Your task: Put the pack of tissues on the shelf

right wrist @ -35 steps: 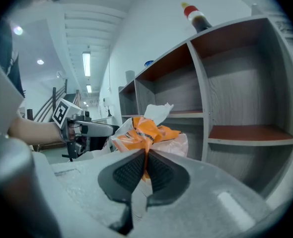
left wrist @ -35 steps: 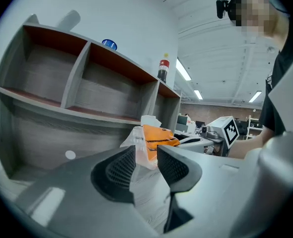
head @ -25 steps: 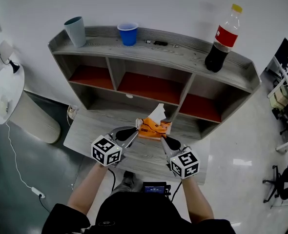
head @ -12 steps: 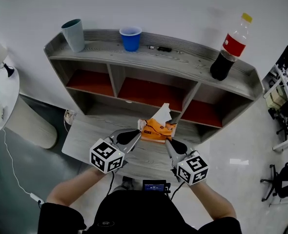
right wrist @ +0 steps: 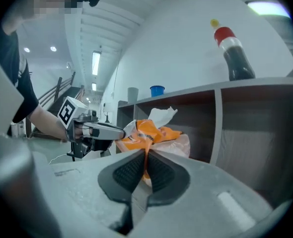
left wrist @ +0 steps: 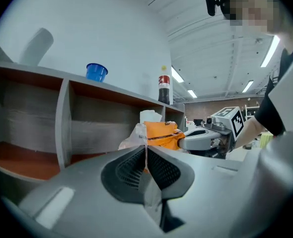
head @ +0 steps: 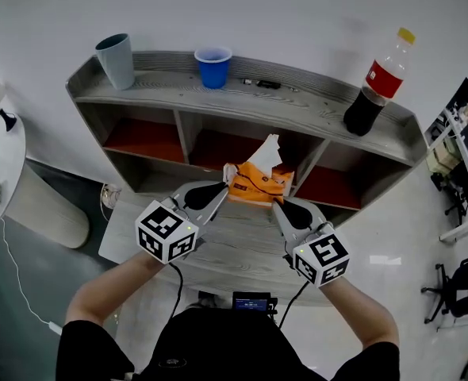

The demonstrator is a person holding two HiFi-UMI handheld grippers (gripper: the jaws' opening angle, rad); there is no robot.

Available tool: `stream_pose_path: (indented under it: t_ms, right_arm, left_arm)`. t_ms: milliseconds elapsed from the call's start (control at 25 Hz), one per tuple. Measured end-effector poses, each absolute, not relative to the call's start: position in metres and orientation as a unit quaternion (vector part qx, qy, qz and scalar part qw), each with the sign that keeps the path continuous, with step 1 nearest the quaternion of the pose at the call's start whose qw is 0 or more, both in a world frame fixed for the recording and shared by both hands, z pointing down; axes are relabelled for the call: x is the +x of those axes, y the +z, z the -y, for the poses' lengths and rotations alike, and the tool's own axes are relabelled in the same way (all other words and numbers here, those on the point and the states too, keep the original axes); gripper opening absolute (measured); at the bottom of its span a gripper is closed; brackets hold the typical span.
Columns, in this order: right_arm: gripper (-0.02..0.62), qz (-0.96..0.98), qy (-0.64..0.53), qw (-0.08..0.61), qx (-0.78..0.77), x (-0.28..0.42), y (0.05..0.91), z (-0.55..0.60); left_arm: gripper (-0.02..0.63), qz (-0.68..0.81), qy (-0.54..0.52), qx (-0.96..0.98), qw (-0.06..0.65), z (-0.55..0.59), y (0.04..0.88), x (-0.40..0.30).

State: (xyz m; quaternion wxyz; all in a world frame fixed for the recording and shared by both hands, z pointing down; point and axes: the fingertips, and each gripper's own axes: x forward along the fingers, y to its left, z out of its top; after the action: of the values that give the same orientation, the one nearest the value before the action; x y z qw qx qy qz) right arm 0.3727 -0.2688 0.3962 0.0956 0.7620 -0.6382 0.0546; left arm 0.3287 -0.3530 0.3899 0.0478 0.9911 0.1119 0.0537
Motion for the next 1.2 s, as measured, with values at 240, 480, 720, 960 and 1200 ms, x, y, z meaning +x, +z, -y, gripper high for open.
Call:
stream_pose_path:
  t_ms: [240, 480, 720, 960, 1200]
  right_arm:
    - [0.006, 0.628, 0.046, 0.099, 0.770, 0.397, 0.385, 0.295]
    - [0.006, 0.614, 0.063, 0.102, 0.780, 0.423, 0.394, 0.318]
    - [0.006, 0.594, 0.083, 0.108, 0.793, 0.445, 0.413, 0.334]
    - [0.006, 0.582, 0.093, 0.126, 0.798, 0.456, 0.431, 0.343]
    - [0.006, 0.570, 0.125, 0.123, 0.803, 0.463, 0.445, 0.347]
  left_arm:
    - [0.009, -0.104, 0.049, 0.993, 0.033, 0.378, 0.380, 0.352]
    - [0.006, -0.085, 0.056, 0.994, 0.032, 0.403, 0.387, 0.380]
    - [0.005, -0.068, 0.078, 0.994, 0.036, 0.419, 0.408, 0.401]
    - [0.005, -0.054, 0.094, 0.993, 0.039, 0.427, 0.427, 0.413]
    - [0.005, -0.035, 0.112, 0.993, 0.027, 0.431, 0.442, 0.421]
